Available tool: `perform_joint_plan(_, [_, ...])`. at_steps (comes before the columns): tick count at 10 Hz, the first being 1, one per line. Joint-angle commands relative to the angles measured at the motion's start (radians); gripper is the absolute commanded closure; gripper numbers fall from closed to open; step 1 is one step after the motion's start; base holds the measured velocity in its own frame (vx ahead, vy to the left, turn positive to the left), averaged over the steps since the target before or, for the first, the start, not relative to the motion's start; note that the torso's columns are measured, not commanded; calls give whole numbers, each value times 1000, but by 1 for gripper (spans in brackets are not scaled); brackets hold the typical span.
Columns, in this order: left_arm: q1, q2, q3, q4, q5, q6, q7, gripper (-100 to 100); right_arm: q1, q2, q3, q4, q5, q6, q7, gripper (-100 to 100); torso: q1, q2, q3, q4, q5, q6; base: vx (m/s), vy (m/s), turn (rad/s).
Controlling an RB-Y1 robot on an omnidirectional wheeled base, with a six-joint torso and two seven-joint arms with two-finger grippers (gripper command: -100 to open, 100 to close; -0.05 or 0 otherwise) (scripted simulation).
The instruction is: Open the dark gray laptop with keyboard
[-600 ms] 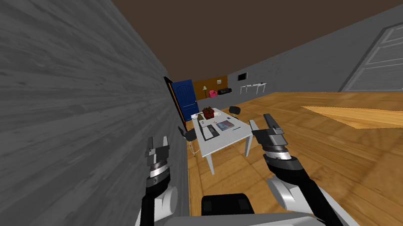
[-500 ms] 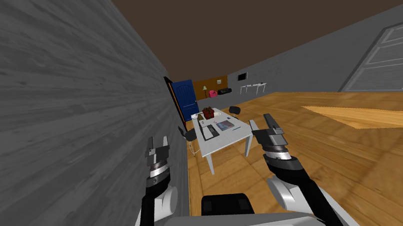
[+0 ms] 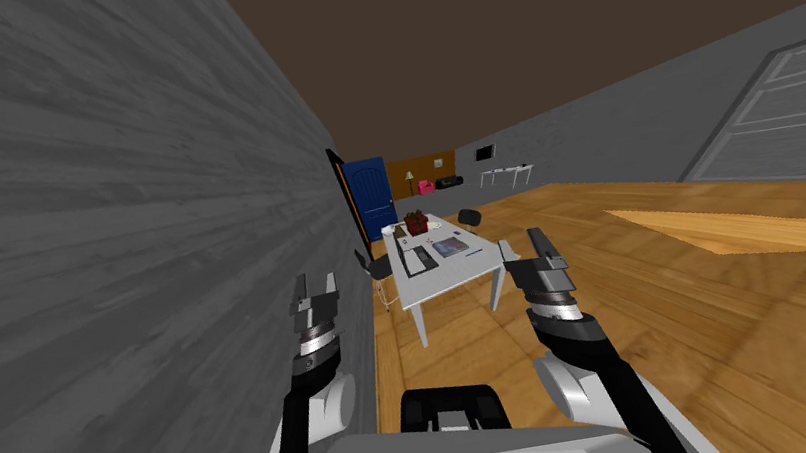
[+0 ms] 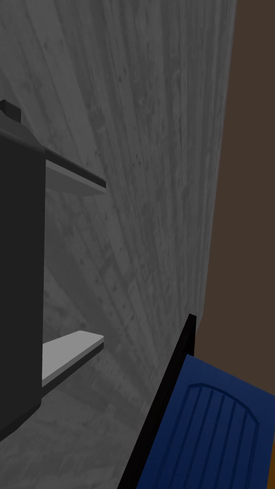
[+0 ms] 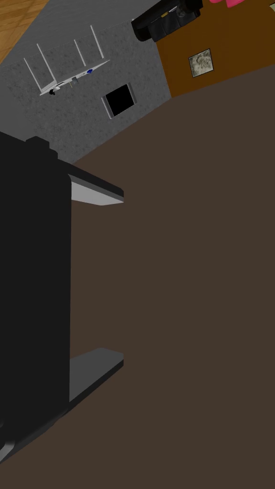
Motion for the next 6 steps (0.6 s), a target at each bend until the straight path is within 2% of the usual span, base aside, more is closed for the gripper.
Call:
perform_joint_plan(1, [0, 0, 0, 0, 0, 0, 0, 0, 0, 0, 0, 0, 0, 0, 0, 0, 0, 74, -147, 74, 0, 0, 0, 0, 0])
perform_joint_plan(3, [0, 0, 0, 0, 0, 0, 0, 0, 0, 0, 0, 0, 0, 0, 0, 0, 0, 222, -443, 221, 0, 0, 0, 0, 0])
perform_joint_plan(4, [-3, 32, 5, 4, 3, 14, 2, -100, 0, 0, 0, 0, 0, 0, 0, 0, 0, 295, -590, 295, 0, 0, 4, -23, -16])
perform_joint_plan(6, [-10, 74, 17, 12, 11, 47, 5, -100, 0, 0, 0, 0, 0, 0, 0, 0, -2, 338, -679, 338, 0, 0, 8, -49, -28])
